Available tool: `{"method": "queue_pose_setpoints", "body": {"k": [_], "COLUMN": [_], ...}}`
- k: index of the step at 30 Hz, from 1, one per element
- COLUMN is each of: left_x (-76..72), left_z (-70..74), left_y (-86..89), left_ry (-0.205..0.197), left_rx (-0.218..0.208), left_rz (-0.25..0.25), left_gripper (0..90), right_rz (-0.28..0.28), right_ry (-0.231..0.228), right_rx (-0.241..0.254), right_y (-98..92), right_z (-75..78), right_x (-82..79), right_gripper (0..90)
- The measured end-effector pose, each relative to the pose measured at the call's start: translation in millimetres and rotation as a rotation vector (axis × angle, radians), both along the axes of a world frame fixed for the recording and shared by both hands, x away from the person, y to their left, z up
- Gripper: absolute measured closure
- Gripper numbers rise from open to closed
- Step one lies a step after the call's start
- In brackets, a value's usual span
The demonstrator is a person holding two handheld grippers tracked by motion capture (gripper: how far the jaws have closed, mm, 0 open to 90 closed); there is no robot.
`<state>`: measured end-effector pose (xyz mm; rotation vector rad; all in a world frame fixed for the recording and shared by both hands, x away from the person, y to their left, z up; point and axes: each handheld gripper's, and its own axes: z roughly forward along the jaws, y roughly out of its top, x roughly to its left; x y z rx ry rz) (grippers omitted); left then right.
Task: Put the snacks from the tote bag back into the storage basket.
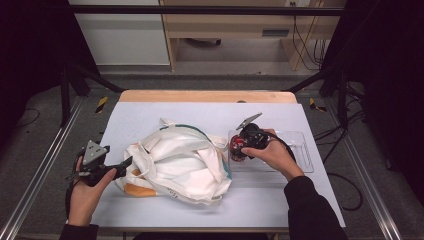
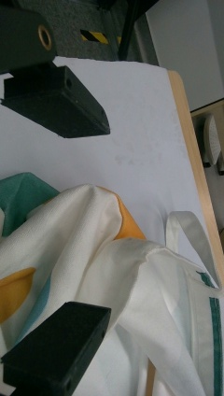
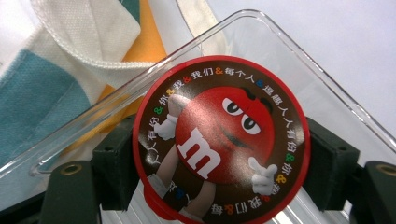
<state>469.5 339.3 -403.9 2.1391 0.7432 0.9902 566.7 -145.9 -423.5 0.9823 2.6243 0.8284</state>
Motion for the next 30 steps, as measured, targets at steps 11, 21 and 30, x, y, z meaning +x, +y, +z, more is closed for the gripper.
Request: {"method": "queue_pose_setpoints", "body": {"k": [11, 21, 30], "left_x": [0.1, -0.4, -0.6], "left_z": [0.0, -0.1, -0.7], "left_y": [2.0, 1.6, 1.0], "left_ry": [0.0, -0.001, 0.0], "left_rx": [0.0, -0.004, -0.006], "left_rz": [0.003, 0.004, 0.008], "left_gripper": [10.3, 10.3, 10.2], "right_rz": [-0.014, -0.029, -0.069], "right_ry": [-0.031, -0.084, -0.148], "right_rx": [0.02, 0.077, 0.15], "right_y": [-9.8, -18.2, -27.3], "right_z": [18.1, 38.0, 57.0], "right_x": [-13.1, -27.7, -42.1], "right_gripper": [14.4, 10.6, 9.4]}}
